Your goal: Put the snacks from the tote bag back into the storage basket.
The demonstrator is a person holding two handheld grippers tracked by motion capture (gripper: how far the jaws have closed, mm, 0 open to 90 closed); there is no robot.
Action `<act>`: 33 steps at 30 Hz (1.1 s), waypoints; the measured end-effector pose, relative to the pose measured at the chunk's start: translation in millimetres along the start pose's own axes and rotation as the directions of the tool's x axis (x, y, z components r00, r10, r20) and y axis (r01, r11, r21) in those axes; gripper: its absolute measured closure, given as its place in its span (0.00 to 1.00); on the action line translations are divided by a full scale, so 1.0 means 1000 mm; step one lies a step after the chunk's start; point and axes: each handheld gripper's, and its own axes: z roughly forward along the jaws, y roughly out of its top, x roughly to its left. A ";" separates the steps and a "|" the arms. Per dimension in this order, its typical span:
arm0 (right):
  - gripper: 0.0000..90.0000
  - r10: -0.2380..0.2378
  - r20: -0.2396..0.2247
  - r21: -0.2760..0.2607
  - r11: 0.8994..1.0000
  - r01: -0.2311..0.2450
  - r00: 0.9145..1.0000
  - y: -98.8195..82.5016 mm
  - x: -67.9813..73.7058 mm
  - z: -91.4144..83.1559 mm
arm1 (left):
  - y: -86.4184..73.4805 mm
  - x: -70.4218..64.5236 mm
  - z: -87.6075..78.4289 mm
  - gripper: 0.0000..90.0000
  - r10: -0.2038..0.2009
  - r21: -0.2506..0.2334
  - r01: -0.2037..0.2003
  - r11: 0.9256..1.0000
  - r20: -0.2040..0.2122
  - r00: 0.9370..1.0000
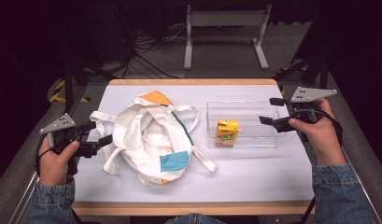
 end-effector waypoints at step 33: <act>0.03 0.228 0.306 0.020 0.969 -0.246 0.924 -0.100 -0.018 -0.033 | -0.033 0.026 0.002 0.02 -0.021 -0.036 0.020 0.999 -0.032 0.999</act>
